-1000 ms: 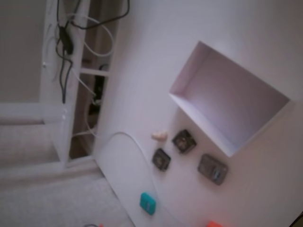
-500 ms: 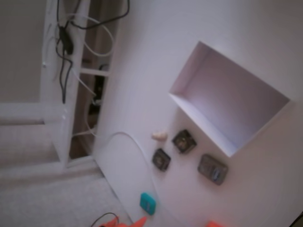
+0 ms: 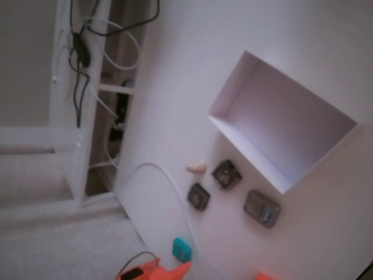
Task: Grasp the green cube and put it in the bin.
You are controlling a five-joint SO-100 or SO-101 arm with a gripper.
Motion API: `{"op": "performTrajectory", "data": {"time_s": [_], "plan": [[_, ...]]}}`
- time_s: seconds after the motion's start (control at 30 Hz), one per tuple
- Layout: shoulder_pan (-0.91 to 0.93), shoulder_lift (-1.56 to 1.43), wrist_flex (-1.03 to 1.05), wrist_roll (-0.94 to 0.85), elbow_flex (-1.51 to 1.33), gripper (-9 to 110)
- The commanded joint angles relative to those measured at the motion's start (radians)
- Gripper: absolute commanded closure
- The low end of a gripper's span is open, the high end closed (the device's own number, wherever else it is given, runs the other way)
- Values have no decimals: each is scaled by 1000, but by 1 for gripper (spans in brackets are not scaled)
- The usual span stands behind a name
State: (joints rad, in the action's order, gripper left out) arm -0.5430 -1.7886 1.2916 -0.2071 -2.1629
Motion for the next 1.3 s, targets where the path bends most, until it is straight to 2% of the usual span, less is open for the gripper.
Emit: {"op": "performTrajectory", "data": {"time_s": [0.0, 0.77, 1.07, 1.27], "plan": [[31, 20, -43, -8, -8, 50], [41, 138, -103, -38, -23, 51], [52, 175, -94, -37, 0, 58], [63, 181, -92, -32, 5, 59]]}}
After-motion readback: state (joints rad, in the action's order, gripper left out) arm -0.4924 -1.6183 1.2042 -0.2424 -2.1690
